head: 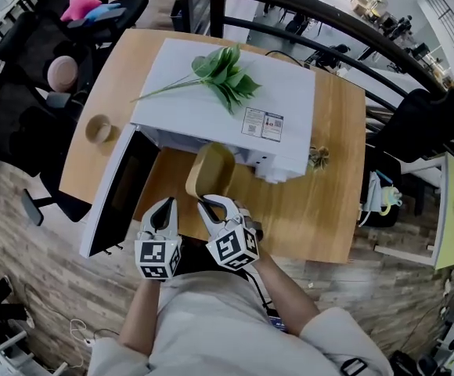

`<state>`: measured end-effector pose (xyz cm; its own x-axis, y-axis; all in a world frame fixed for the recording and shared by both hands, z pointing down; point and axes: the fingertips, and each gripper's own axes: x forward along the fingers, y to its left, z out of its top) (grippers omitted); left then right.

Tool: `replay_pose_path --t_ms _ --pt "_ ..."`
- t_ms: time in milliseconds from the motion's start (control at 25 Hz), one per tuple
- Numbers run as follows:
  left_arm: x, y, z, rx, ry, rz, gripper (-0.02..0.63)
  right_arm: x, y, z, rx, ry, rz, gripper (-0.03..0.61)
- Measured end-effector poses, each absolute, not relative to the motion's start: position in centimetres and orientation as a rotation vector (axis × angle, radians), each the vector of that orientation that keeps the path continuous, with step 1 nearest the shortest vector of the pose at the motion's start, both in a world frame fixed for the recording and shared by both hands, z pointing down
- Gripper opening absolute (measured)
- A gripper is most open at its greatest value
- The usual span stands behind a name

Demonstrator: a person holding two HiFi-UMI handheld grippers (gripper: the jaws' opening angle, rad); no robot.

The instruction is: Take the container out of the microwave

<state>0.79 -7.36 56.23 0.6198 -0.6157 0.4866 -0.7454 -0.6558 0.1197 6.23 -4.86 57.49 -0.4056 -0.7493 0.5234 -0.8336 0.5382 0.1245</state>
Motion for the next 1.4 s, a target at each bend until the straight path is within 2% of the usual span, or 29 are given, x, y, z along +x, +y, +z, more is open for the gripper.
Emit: replay_pose_path --t_ms 1400 --pt "-0.3 -5.9 54.7 2.694 -0.635 0.542 0.003 5.5 -0.2 55.6 1.805 -2.046 0.473 0.038"
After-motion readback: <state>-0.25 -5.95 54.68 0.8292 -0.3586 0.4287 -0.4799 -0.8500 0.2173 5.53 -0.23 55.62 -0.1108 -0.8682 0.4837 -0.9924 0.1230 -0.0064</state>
